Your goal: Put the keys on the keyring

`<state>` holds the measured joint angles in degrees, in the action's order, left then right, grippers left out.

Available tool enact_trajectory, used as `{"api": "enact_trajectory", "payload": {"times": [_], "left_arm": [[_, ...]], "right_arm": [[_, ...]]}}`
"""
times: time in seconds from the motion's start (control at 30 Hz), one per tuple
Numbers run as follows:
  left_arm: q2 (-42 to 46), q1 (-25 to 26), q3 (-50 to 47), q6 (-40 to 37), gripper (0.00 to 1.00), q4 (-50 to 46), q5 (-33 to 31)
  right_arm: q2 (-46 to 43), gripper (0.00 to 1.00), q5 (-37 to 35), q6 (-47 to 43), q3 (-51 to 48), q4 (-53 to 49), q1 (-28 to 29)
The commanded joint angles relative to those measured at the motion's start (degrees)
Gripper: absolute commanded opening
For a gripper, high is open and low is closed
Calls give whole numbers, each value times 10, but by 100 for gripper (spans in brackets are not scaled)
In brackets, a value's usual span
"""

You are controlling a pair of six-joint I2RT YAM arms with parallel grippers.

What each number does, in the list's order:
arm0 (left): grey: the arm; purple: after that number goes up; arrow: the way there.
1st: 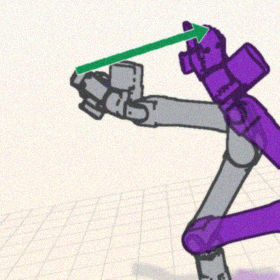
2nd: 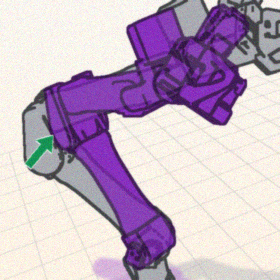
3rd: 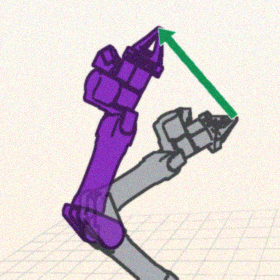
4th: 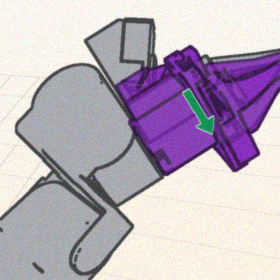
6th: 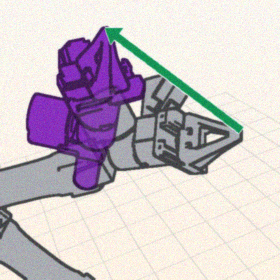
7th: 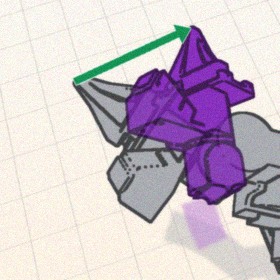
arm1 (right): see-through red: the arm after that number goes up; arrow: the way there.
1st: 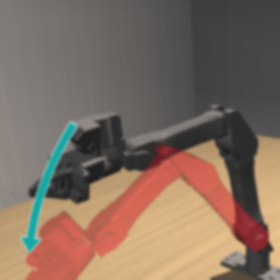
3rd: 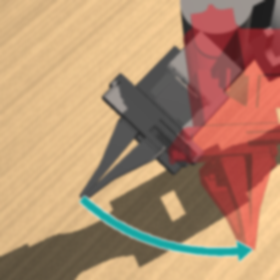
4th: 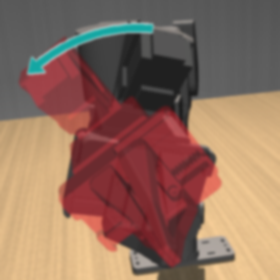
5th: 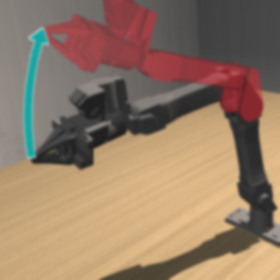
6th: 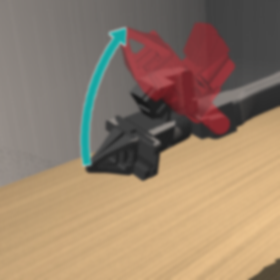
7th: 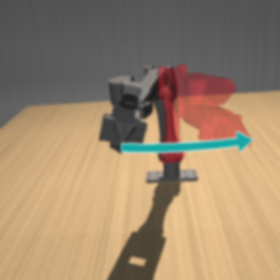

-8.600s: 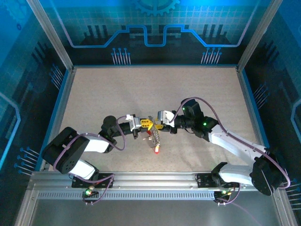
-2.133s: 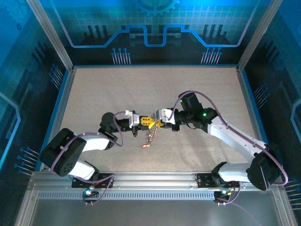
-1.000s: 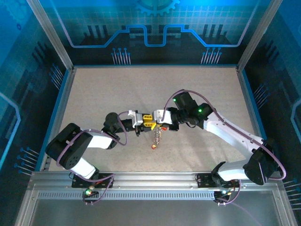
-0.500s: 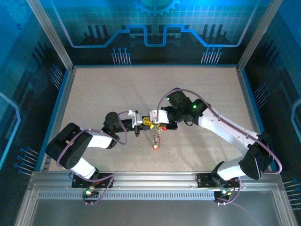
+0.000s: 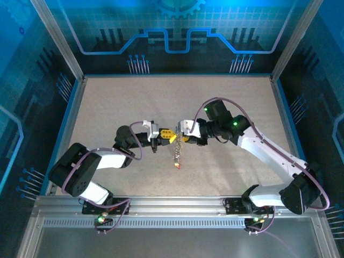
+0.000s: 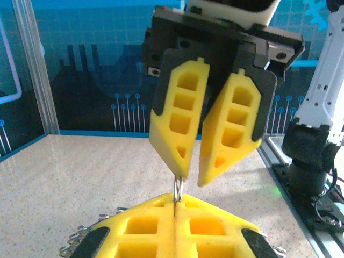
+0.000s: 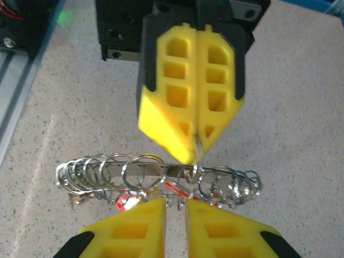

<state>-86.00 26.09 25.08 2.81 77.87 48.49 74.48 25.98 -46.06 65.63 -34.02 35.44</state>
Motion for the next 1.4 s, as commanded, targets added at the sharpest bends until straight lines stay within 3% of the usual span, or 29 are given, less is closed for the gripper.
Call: {"api": "enact_trajectory", "payload": {"times": [0.0, 0.37, 0.53, 1.37], "left_arm": [[23, -1, 23, 30, 0, 23, 24], [20, 7, 22, 26, 0, 23, 24], [16, 11, 30, 28, 0, 23, 24], [8, 35, 39, 5, 0, 24, 14]], "right_arm": [[-3, 17, 38, 10, -3, 17, -2], [-13, 21, 47, 54, -27, 89, -15], [-16, 16, 62, 56, -34, 91, -16], [-36, 20, 108, 110, -73, 161, -36]]}}
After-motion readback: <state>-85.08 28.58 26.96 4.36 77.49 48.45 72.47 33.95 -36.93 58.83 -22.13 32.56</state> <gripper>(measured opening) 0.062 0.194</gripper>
